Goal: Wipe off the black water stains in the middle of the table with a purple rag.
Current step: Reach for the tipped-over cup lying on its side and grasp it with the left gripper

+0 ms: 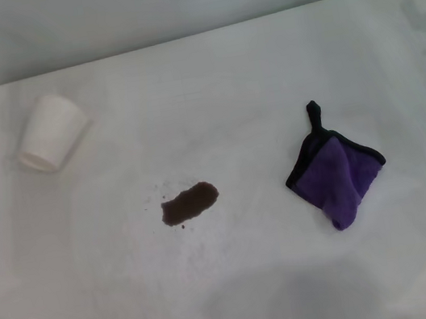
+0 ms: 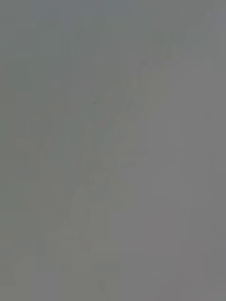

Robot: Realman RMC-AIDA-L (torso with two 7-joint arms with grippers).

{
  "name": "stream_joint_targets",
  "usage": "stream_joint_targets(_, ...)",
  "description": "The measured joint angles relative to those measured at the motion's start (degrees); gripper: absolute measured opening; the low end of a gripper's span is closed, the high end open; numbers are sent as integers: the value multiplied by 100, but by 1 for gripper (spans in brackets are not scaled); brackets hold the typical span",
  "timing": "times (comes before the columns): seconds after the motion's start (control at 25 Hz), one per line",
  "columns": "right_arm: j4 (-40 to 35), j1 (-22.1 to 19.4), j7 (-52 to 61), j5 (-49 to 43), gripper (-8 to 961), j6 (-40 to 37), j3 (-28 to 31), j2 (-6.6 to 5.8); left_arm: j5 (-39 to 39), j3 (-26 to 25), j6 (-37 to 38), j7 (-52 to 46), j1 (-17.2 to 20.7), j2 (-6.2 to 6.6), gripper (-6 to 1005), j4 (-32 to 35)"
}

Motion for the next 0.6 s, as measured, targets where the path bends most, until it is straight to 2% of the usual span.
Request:
stream_joint_targets(0.32,33,-45,-26,-41,794,272,-55,21,-533,-6,-174,1,-15,-16,828,232)
stream_joint_targets(0.6,127,-320,16,-71,795,703,-161,40,-616,-8,275,-11,545,-35,827,665)
